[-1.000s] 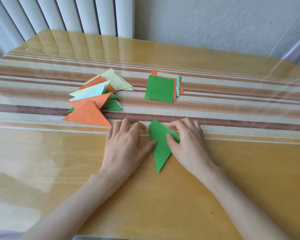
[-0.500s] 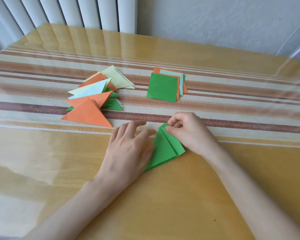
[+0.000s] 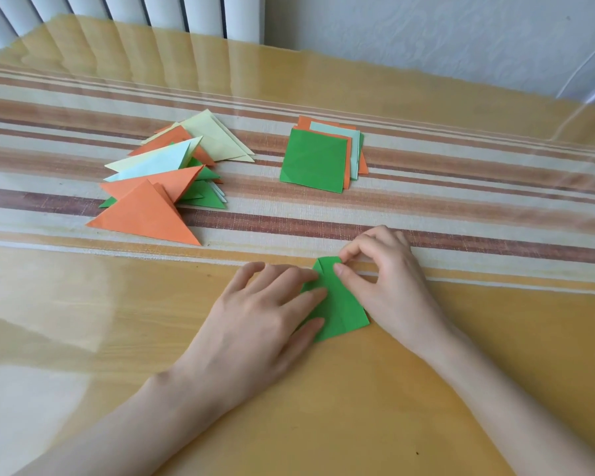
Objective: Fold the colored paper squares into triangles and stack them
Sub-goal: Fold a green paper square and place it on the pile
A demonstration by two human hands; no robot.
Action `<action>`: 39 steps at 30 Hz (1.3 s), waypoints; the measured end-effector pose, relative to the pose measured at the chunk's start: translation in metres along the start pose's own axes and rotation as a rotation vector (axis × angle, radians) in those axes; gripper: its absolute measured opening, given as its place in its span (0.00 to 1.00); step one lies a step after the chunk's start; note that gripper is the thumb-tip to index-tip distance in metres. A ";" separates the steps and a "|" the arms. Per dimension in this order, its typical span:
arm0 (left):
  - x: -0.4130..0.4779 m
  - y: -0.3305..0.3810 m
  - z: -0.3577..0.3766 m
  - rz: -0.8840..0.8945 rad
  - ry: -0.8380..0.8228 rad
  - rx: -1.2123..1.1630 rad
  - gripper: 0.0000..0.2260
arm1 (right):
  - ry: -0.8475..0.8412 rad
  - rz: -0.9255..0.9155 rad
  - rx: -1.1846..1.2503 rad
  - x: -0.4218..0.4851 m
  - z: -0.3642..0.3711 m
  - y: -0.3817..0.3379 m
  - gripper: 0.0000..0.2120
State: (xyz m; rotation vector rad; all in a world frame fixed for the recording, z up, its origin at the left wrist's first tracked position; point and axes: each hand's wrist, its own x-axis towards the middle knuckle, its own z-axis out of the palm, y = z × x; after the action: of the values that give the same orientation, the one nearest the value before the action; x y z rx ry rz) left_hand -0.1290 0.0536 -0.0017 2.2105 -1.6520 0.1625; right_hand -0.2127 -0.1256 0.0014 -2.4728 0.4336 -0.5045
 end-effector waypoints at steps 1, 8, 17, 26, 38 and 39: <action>0.000 -0.001 0.001 0.004 -0.021 0.005 0.15 | -0.003 -0.008 0.021 0.001 -0.001 0.002 0.03; 0.000 0.001 0.000 -0.026 -0.056 -0.038 0.16 | 0.009 -0.093 0.033 -0.002 -0.004 0.002 0.04; 0.001 0.002 0.000 -0.060 -0.097 -0.046 0.16 | 0.027 -0.368 -0.245 -0.002 -0.001 0.006 0.09; 0.003 0.002 0.001 -0.057 -0.117 -0.027 0.16 | -0.056 -0.404 -0.279 -0.001 -0.010 0.010 0.15; 0.003 0.006 0.001 -0.049 -0.122 0.035 0.15 | -0.035 -0.388 -0.482 -0.017 -0.014 0.004 0.19; 0.003 0.006 0.001 -0.048 -0.120 0.037 0.15 | -0.029 -0.393 -0.480 -0.018 -0.014 0.005 0.18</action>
State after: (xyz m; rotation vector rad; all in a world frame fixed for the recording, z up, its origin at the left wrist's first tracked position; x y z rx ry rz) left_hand -0.1339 0.0492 -0.0004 2.3265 -1.6688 0.0484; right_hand -0.2359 -0.1289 0.0049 -3.0485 0.0498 -0.5701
